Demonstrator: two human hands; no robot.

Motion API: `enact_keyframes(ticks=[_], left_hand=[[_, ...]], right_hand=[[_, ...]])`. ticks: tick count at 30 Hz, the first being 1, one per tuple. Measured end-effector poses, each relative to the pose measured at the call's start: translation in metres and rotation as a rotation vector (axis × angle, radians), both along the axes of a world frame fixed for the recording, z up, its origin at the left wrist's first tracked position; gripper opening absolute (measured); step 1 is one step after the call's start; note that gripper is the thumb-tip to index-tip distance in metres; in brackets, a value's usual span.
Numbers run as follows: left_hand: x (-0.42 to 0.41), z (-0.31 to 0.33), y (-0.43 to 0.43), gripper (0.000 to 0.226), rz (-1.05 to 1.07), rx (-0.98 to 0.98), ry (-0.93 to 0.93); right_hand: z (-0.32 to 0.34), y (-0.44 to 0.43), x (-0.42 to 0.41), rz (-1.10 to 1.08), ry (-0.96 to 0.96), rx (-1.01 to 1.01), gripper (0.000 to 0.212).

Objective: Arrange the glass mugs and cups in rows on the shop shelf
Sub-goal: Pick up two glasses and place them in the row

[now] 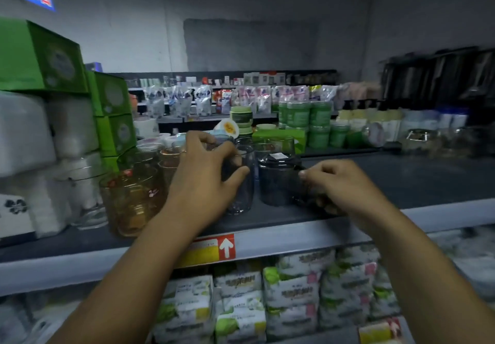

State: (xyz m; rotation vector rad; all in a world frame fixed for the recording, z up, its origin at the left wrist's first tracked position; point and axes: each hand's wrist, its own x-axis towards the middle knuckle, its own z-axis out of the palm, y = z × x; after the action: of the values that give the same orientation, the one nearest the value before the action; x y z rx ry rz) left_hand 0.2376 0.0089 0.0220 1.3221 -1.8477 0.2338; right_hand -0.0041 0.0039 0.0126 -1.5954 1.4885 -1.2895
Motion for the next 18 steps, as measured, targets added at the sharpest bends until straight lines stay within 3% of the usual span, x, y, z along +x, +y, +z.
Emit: enact_keyframes(ticks=[3,6,10,13,18], left_hand=[[-0.006,-0.008,0.009,0.021,-0.125,0.013,0.121],[-0.014,-0.019,0.013,0.046,-0.188,0.107,0.274],[-0.025,-0.026,0.007,0.086,-0.256,0.237,0.529],[-0.036,-0.023,0.001,0.107,-0.217,0.336,0.560],[-0.050,-0.024,-0.012,0.094,-0.114,0.295,0.524]], right_hand=[[0.003,0.007,-0.005,0.080,-0.253,0.132,0.018],[0.000,0.010,-0.011,0.076,-0.349,0.147,0.021],[-0.003,0.013,-0.014,0.081,-0.344,0.157,0.028],[-0.004,0.014,-0.013,0.063,-0.275,0.162,0.031],[-0.004,0.008,-0.014,0.037,-0.151,0.133,0.037]])
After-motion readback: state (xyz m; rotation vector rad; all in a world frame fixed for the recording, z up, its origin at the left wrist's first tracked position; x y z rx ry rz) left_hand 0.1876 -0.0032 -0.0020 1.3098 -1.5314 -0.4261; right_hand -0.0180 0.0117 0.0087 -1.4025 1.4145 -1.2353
